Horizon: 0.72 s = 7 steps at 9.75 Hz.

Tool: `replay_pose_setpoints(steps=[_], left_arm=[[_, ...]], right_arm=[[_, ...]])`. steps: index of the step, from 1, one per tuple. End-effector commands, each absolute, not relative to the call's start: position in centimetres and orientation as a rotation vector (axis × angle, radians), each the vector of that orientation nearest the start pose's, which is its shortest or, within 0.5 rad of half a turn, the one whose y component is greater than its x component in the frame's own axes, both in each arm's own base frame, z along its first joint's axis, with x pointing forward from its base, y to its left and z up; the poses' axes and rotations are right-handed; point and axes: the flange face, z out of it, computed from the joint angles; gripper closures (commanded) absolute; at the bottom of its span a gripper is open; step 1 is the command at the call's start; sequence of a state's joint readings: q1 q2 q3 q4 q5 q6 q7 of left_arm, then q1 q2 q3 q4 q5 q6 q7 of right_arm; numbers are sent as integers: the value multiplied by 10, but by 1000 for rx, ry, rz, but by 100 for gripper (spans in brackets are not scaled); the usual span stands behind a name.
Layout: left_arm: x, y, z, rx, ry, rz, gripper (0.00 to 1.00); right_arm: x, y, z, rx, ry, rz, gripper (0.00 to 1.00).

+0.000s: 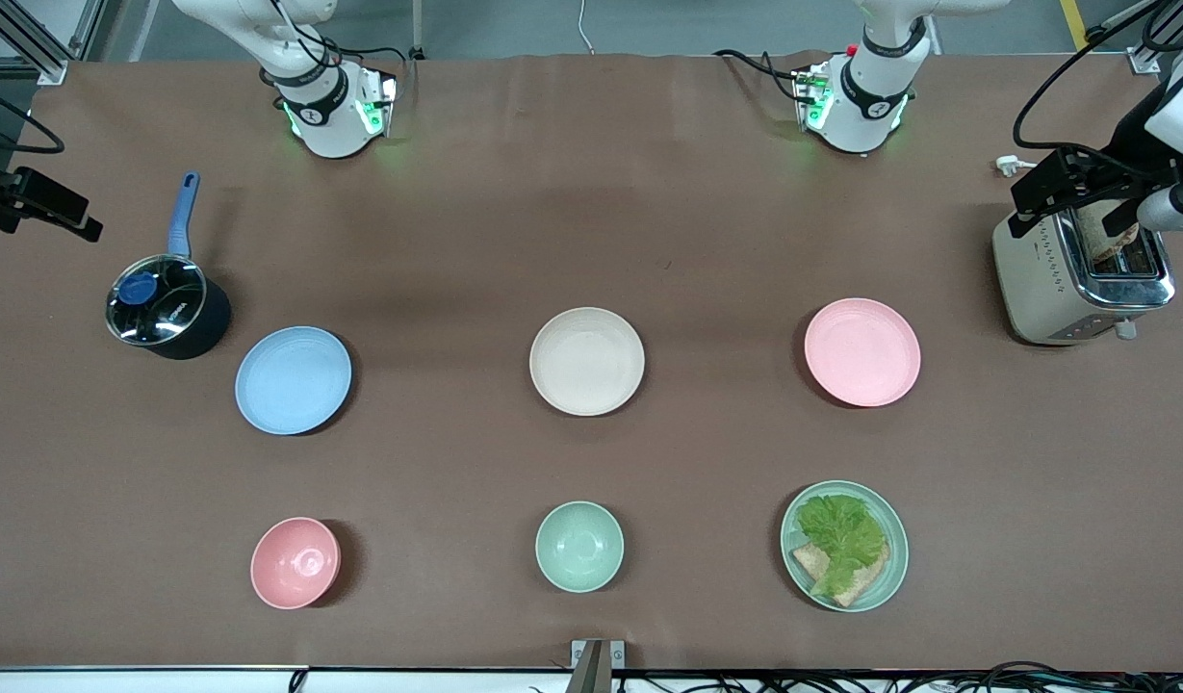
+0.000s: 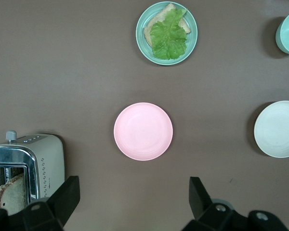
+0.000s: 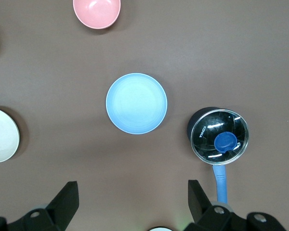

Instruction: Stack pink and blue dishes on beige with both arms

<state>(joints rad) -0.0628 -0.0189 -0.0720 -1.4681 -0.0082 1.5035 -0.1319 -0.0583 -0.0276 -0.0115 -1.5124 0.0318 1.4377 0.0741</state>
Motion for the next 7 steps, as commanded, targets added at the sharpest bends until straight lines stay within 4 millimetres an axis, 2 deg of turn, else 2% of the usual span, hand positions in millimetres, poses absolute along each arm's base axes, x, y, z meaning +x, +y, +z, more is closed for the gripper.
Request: replay_pose_setpoints(steps=[1, 4, 5, 7], left_arm=[[536, -73, 662, -3166, 30, -15, 0], [539, -64, 658, -3176, -17, 4, 0], [539, -48, 655, -3213, -61, 21, 3], [543, -12, 624, -3259, -46, 117, 3]], right_arm=[[527, -36, 658, -3118, 215, 77, 0], [528, -36, 657, -3117, 218, 79, 0], [527, -36, 658, -3118, 215, 77, 0], [531, -40, 655, -3132, 207, 67, 0]])
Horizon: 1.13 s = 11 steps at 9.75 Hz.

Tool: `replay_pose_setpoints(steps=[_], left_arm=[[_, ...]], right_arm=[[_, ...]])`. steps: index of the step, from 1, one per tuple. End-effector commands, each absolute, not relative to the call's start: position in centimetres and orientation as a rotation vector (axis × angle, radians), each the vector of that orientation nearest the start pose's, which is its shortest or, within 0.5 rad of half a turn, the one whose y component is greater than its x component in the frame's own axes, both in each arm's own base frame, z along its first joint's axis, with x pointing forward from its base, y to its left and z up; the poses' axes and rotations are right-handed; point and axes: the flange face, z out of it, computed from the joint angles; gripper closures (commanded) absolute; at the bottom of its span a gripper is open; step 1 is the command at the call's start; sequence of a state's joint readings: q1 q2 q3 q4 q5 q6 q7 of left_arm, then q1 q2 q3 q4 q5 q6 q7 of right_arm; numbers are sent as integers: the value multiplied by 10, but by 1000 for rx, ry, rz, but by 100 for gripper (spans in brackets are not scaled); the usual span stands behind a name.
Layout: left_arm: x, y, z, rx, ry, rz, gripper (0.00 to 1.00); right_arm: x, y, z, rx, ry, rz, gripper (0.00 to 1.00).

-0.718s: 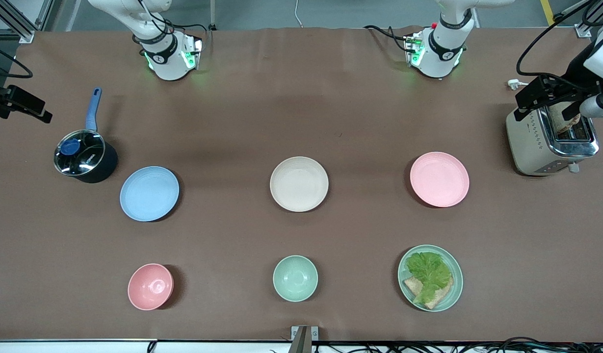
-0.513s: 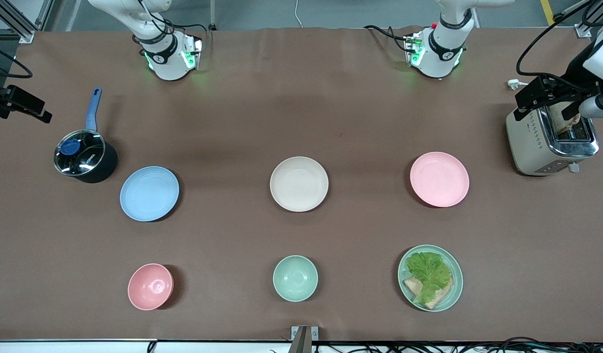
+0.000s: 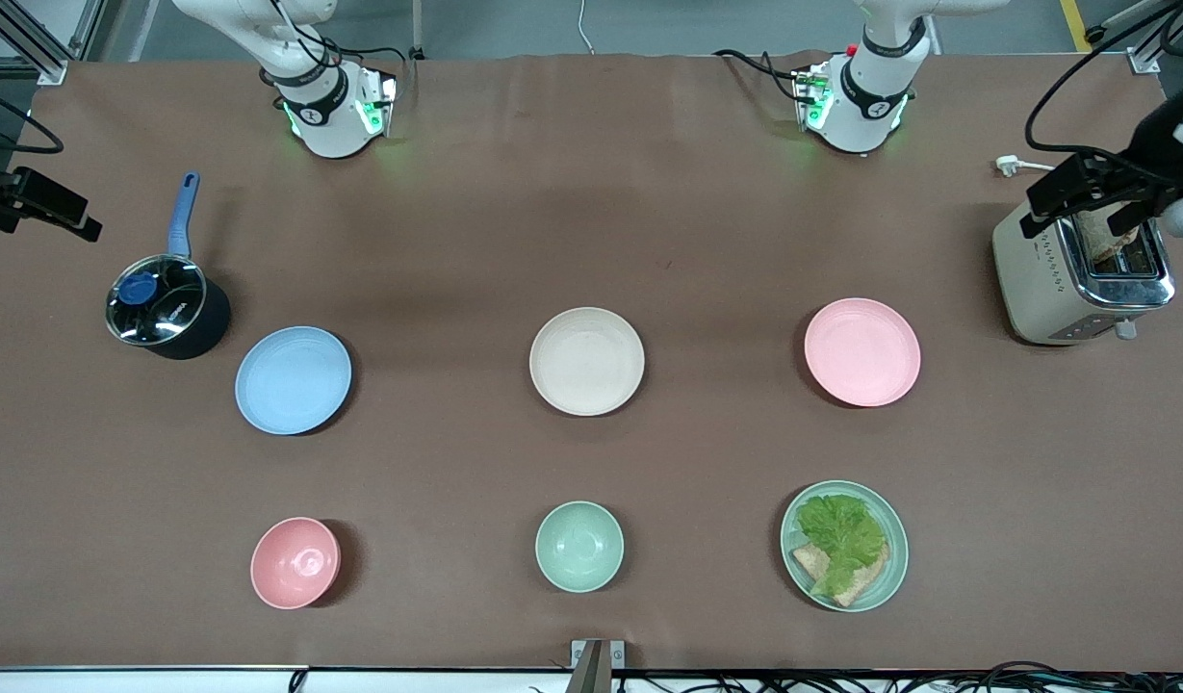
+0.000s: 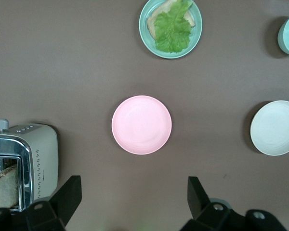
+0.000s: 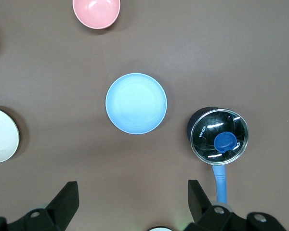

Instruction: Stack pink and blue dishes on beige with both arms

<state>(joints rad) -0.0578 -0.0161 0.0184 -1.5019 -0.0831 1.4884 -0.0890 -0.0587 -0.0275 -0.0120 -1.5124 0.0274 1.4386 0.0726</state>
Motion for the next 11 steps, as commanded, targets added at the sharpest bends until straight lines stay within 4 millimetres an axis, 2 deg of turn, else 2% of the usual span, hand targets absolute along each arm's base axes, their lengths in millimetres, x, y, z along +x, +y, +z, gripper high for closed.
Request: replay_pose_setpoints(steps=[1, 2, 3, 5, 6, 7, 8, 9, 11], left_arm=[[551, 9, 592, -3287, -9, 175, 3], [557, 26, 562, -3322, -4, 180, 0], [564, 29, 522, -3334, 28, 181, 0], [580, 33, 426, -3313, 116, 240, 0], [591, 34, 375, -3298, 156, 316, 0], [599, 34, 336, -3280, 175, 324, 3], [597, 37, 304, -3272, 171, 398, 18], [596, 44, 278, -3266, 151, 445, 22], [592, 43, 229, -3246, 144, 425, 22]], right_arm=[[546, -41, 636, -3136, 200, 94, 0], [552, -42, 626, -3138, 200, 99, 0], [559, -47, 602, -3112, 212, 159, 0], [580, -59, 530, -3070, 203, 175, 0], [583, -67, 486, -3045, 181, 189, 0], [584, -79, 448, -3017, 180, 195, 0], [583, -96, 409, -2993, 157, 179, 0], [584, -109, 370, -2952, 138, 168, 0], [579, -137, 302, -2891, 77, 151, 0]])
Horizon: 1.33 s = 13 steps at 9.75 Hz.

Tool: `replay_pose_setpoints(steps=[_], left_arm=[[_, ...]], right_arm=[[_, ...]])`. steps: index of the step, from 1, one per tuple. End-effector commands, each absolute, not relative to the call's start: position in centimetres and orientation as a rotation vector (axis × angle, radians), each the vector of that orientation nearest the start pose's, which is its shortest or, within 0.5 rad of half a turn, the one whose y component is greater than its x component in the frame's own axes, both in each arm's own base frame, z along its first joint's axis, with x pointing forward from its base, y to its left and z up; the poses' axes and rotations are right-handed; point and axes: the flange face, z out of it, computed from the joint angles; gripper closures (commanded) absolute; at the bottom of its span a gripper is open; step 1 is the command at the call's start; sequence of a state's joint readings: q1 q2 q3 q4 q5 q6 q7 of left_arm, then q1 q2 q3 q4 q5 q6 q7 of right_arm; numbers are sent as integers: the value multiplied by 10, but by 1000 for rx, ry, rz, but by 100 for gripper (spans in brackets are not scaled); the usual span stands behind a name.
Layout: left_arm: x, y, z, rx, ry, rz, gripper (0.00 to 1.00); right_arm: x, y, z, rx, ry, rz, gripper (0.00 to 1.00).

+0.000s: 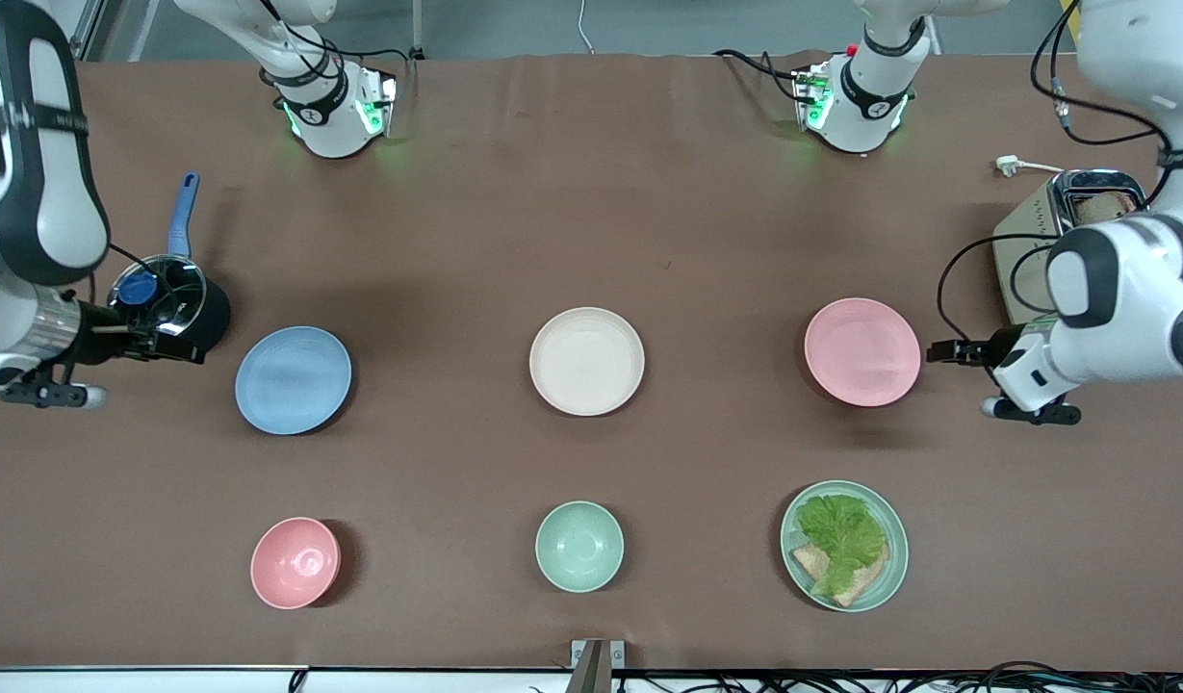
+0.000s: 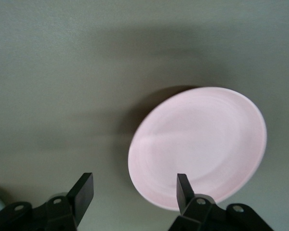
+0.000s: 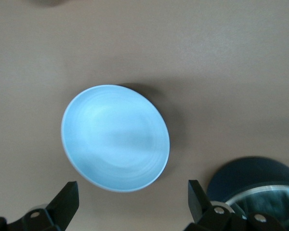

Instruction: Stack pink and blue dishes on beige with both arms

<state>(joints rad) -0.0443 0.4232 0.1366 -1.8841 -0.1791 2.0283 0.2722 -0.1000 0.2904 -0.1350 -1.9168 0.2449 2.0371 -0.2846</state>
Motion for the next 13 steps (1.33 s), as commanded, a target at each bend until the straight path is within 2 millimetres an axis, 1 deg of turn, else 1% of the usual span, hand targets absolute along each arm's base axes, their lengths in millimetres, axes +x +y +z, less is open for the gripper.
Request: replay_pose_setpoints(steps=[1, 2, 3, 4, 5, 6, 7, 8, 9, 10, 11, 12, 13], left_arm=[[590, 44, 210, -3241, 139, 418, 22], [588, 46, 197, -3245, 155, 431, 22], [583, 46, 184, -3246, 170, 462, 22], [576, 42, 173, -3277, 132, 496, 25], [573, 38, 171, -3299, 138, 502, 40], [573, 36, 170, -3310, 139, 506, 88], [571, 33, 166, -3323, 118, 515, 99], [571, 34, 167, -3326, 114, 511, 100], [573, 35, 175, -3331, 123, 498, 100], [580, 33, 195, -3340, 150, 443, 100], [586, 15, 230, -3362, 189, 408, 100], [594, -3, 277, -3393, 234, 364, 100], [597, -43, 321, -3452, 240, 352, 100]], right_arm=[[574, -146, 266, -2872, 40, 130, 0], [571, -148, 242, -2840, 14, 96, 0], [567, -148, 224, -2816, 4, 80, 1], [562, -149, 208, -2822, 18, 76, 7], [557, -148, 199, -2822, 46, 69, 15], [555, -145, 195, -2808, 64, 73, 22], [552, -146, 189, -2805, 71, 85, 31], [550, -145, 182, -2796, 70, 96, 38], [547, -143, 179, -2784, 69, 97, 47], [543, -144, 169, -2769, 80, 108, 53], [542, -144, 168, -2754, 78, 99, 69], [542, -144, 167, -2740, 101, 97, 92], [545, -145, 171, -2739, 103, 90, 99]])
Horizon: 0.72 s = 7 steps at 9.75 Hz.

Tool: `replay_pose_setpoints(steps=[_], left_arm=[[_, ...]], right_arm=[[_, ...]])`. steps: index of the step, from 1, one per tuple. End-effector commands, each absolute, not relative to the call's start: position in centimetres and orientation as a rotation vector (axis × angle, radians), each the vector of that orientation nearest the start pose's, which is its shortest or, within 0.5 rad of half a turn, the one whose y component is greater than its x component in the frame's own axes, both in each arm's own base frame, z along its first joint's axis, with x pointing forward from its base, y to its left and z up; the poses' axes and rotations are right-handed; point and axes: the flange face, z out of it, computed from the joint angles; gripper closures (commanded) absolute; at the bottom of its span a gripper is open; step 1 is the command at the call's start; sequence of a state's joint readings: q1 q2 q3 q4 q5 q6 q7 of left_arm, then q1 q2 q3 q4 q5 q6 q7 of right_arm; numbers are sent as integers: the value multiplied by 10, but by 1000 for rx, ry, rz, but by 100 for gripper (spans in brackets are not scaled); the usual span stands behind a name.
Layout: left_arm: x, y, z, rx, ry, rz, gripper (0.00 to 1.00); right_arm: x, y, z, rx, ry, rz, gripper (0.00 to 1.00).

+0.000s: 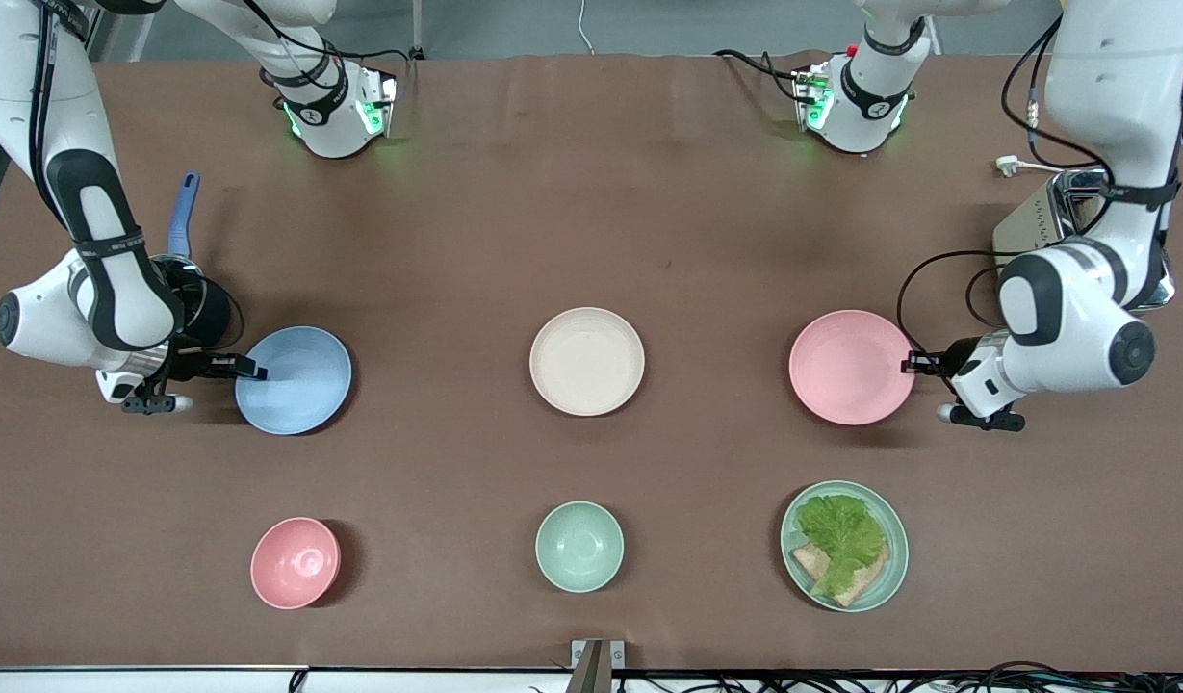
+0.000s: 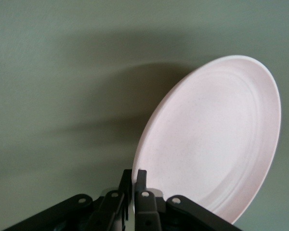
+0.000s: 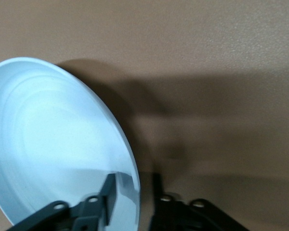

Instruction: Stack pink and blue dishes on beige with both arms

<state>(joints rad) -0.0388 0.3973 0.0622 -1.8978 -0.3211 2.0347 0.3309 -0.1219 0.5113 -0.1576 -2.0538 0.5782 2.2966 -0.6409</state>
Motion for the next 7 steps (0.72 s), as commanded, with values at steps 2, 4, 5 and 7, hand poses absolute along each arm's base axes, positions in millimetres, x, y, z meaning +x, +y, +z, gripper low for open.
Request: replay_pose_setpoints(steps=[2, 4, 5, 7], left_arm=[[590, -155, 364, -3483, 151, 363, 98], [573, -255, 355, -3511, 110, 380, 98], [562, -295, 329, -3533, 112, 412, 98], [536, -370, 268, -3551, 62, 377, 96]], right_arm=[[560, -154, 200, -2678, 117, 143, 99], [580, -164, 241, -2652, 57, 202, 99], [588, -167, 258, -2664, 78, 250, 99], [608, -156, 324, -2674, 142, 355, 99]])
